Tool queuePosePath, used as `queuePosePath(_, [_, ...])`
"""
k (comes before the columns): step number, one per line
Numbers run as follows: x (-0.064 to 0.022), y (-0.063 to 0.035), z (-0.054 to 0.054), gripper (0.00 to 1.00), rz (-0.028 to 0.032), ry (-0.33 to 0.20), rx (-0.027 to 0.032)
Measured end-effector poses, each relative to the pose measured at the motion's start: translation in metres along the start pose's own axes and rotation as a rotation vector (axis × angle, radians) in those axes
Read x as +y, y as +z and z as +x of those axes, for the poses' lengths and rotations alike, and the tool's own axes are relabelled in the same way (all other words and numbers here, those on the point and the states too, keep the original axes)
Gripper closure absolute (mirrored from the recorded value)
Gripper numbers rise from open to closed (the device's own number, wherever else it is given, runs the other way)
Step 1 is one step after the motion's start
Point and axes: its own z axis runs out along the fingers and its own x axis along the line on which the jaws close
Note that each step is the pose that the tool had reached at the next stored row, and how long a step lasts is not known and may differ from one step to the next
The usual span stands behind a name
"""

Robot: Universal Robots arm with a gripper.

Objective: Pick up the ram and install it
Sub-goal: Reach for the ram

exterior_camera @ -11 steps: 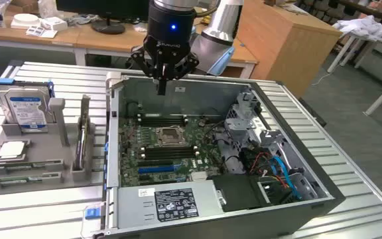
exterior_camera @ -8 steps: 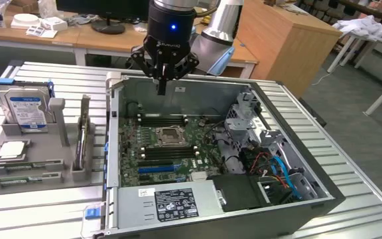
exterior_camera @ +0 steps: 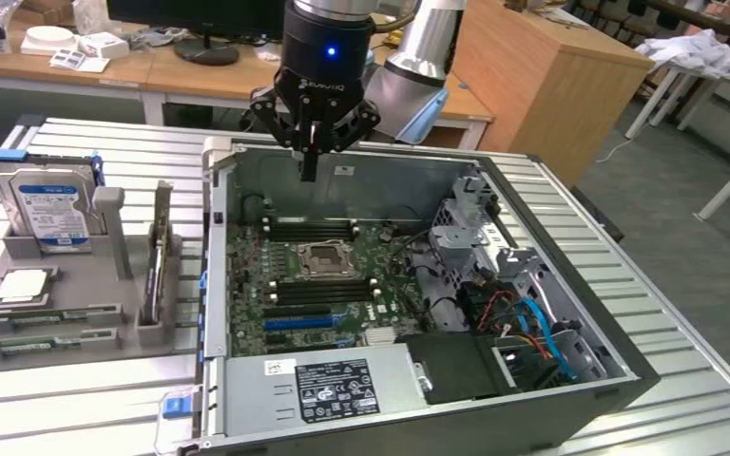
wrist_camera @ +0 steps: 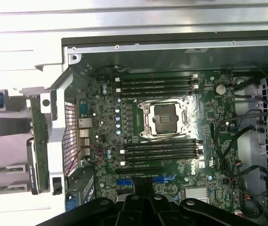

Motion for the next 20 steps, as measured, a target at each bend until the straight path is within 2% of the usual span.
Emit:
queuePosePath(5, [-0.0004, -0.0001, 0.005, 0.89, 0.0000, 0.000, 0.0000])
queuePosePath(20, [-0.0034, -0.0003, 0.045, 0.89, 0.0001, 0.000, 0.0006])
